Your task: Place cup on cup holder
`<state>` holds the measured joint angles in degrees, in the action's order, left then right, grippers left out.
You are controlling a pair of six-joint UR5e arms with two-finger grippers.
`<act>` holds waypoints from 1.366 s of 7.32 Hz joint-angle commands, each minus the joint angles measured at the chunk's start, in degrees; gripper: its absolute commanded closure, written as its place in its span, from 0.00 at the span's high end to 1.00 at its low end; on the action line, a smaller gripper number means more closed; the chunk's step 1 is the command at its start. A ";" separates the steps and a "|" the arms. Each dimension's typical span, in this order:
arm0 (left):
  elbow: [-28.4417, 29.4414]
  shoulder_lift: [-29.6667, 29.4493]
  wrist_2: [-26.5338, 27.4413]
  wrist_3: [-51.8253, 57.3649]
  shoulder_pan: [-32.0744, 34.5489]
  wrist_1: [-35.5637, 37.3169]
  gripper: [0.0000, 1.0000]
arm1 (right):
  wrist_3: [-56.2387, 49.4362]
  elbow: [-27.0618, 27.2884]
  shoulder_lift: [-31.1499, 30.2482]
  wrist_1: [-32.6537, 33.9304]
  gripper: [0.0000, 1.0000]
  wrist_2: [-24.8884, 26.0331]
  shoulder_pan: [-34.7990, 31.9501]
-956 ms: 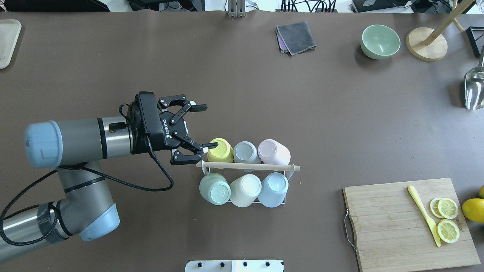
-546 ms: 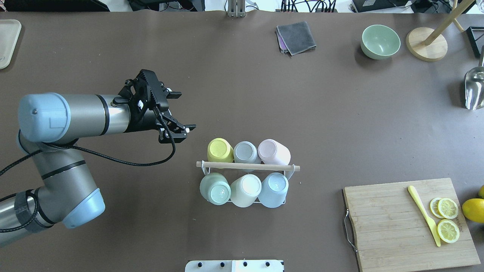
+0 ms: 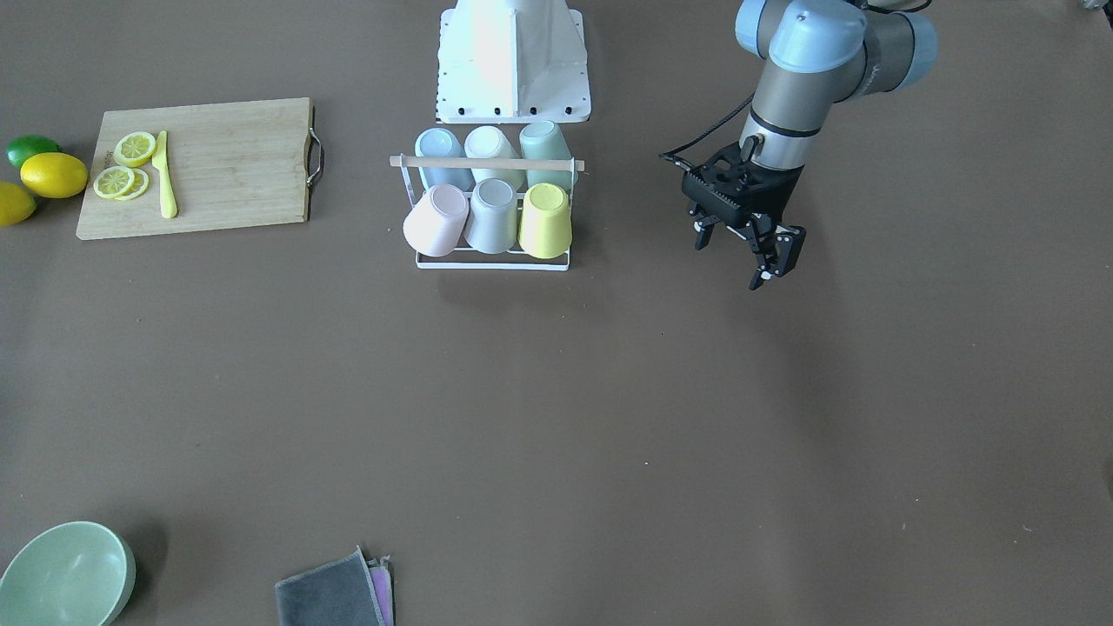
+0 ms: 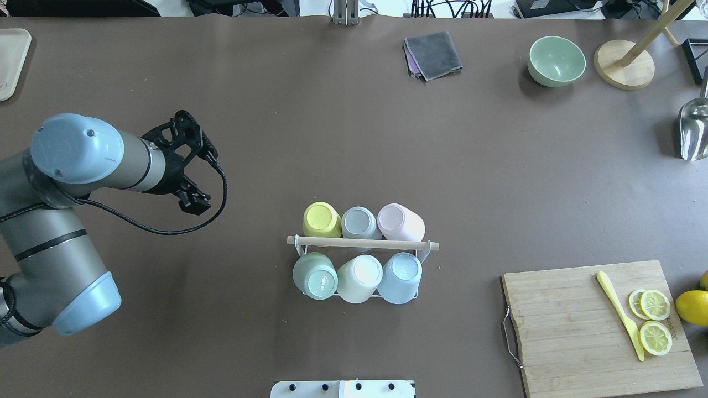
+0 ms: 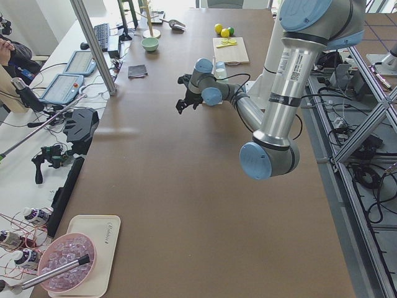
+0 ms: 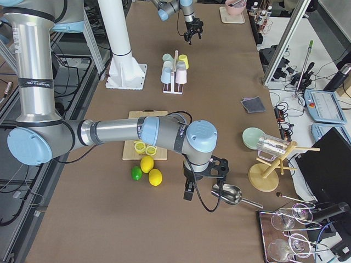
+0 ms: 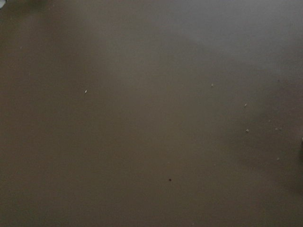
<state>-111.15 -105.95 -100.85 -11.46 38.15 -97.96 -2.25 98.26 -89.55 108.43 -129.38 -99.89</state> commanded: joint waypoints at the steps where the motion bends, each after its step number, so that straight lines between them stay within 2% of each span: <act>1: -1.18 7.20 -4.49 -0.58 3.49 5.69 0.99 | -0.04 -0.35 -0.80 -0.24 1.00 -1.65 0.05; 3: 2.75 13.99 -19.40 -0.06 15.23 2.17 0.99 | -0.21 -0.53 -3.59 -0.33 1.00 -3.24 -0.04; 4: 2.25 19.41 -24.69 0.55 20.59 2.08 0.99 | -0.39 -1.49 -4.13 -1.55 1.00 -2.98 0.05; 5: 2.51 23.03 -29.36 0.56 26.48 2.16 0.99 | -0.30 -3.24 -4.22 -5.91 1.00 -2.46 0.05; 6: 2.51 26.72 -29.93 0.56 32.28 2.08 0.99 | -0.04 -6.30 -4.14 -9.35 1.00 -2.71 0.05; 7: 2.60 30.07 -30.37 0.56 39.04 2.16 0.99 | -0.04 -6.50 -4.05 -11.30 1.00 -2.80 0.05; 8: 2.95 32.10 -35.42 0.56 44.85 2.16 0.99 | -0.13 -6.59 -4.05 -11.40 1.00 -2.63 0.05; 9: 3.30 32.12 -36.95 0.56 45.95 2.25 0.99 | -0.13 -6.59 -3.79 -11.49 1.00 -2.54 0.22; 10: 4.26 31.42 -36.27 0.56 46.05 2.25 0.99 | -0.21 -6.59 -3.79 -11.49 1.00 -2.45 0.22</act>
<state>-107.80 -74.48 -136.40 -10.90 82.58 -95.75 -2.38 91.75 -93.43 97.16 -131.95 -99.73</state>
